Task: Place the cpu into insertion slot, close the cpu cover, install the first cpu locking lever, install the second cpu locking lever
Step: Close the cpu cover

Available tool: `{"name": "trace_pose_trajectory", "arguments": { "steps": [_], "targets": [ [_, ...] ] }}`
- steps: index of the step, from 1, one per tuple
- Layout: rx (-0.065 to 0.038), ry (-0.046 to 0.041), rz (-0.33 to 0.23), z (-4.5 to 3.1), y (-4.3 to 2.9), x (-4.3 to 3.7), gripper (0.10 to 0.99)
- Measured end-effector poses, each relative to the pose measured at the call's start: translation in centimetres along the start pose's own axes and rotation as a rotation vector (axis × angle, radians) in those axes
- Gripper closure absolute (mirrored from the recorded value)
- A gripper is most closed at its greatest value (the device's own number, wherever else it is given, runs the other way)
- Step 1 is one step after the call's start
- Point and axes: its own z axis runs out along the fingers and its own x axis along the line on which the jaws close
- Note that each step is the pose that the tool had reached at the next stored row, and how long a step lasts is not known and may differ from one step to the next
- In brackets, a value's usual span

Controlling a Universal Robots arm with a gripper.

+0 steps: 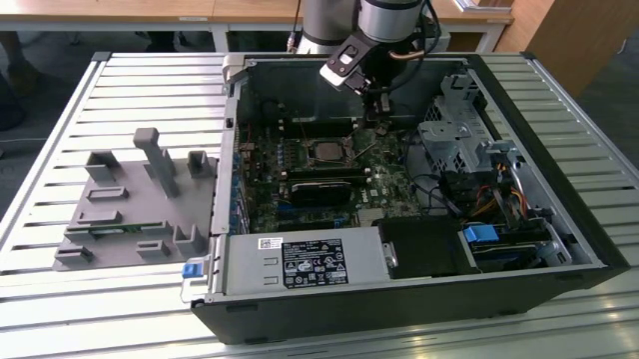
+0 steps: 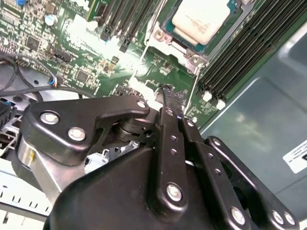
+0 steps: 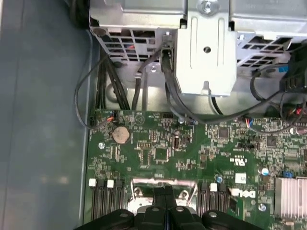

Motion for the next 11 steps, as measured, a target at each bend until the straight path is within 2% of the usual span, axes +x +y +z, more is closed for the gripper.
{"name": "trace_pose_trajectory", "arguments": {
  "steps": [11],
  "targets": [
    [0.000, -0.0001, 0.000, 0.11, 0.72, 0.03, 0.980]
  ]
}}
